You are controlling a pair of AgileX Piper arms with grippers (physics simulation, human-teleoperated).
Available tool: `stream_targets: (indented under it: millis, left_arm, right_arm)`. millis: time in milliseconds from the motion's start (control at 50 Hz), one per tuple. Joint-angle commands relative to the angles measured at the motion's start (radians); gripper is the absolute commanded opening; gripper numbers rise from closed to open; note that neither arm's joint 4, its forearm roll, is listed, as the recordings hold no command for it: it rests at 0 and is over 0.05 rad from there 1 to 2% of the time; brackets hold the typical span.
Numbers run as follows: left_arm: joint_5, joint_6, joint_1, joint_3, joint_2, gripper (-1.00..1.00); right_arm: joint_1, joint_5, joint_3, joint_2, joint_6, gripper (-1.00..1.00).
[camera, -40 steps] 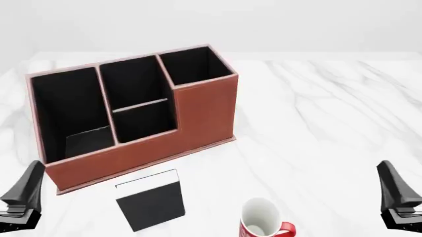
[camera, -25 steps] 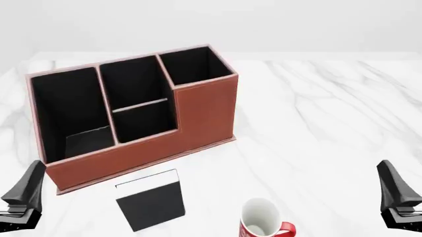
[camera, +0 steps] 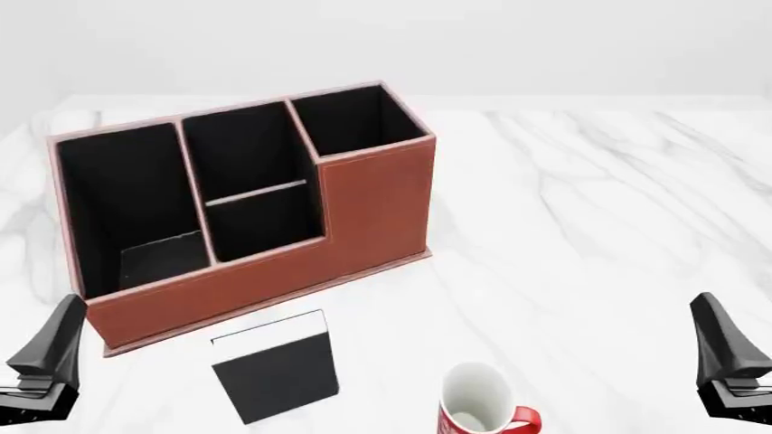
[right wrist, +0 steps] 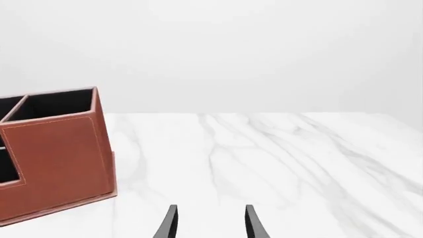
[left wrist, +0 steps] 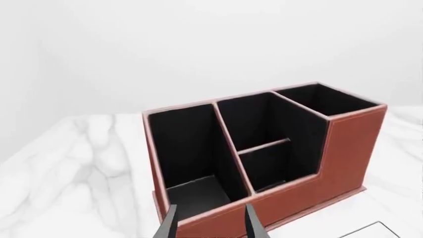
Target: Pick up the book and place it in the front compartment of the caddy.
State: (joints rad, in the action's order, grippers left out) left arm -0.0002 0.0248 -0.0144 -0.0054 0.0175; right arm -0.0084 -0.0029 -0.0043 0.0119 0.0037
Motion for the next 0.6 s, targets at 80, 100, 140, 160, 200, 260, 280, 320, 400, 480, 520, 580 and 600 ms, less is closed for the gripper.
stream_targets:
  millis: [80, 100, 140, 160, 200, 260, 280, 320, 400, 480, 520, 580, 600]
  left_arm:
    - [0.116, -0.011, -0.078, -0.098, -0.005, 1.0]
    - [0.14, -0.014, -0.097, -0.124, -0.002, 1.0]
    - [0.166, 0.027, -0.143, -0.174, 0.028, 1.0]
    - [0.166, 0.062, -0.163, -0.187, 0.06, 1.0]
    - [0.107, 0.179, -0.18, -0.194, 0.204, 1.0]
    - [0.128, 0.189, -0.254, -0.251, 0.281, 1.0]
    - [0.132, 0.209, -0.276, -0.27, 0.329, 1.0]
    - [0.127, 0.261, -0.277, -0.289, 0.366, 1.0]
    - [0.181, 0.304, -0.329, -0.366, 0.424, 1.0]
    - [0.255, 0.335, -0.401, -0.437, 0.481, 1.0]
    - [0.278, 0.346, -0.407, -0.465, 0.488, 1.0]
    - [0.328, 0.37, -0.407, -0.538, 0.529, 1.0]
    - [0.348, 0.373, -0.412, -0.564, 0.539, 1.0]
  right_arm:
    - [0.001, 0.0, 0.0, 0.0, 0.0, 1.0]
    - [0.001, 0.0, 0.0, 0.0, 0.0, 1.0]
    - [0.001, 0.0, 0.0, 0.0, 0.0, 1.0]
    - [0.001, 0.0, 0.0, 0.0, -0.001, 1.0]
    - [0.001, 0.0, 0.0, 0.0, 0.0, 1.0]
    - [0.001, 0.0, 0.0, 0.0, 0.0, 1.0]
    - [0.001, 0.0, 0.0, 0.0, 0.0, 1.0]
    - [0.001, 0.0, 0.0, 0.0, 0.0, 1.0]
    - [0.001, 0.0, 0.0, 0.0, 0.0, 1.0]
    - [0.001, 0.0, 0.0, 0.0, 0.0, 1.0]
    - [0.001, 0.0, 0.0, 0.0, 0.0, 1.0]
    - [0.001, 0.0, 0.0, 0.0, 0.0, 1.0]
    - [0.001, 0.0, 0.0, -0.001, 0.0, 1.0]
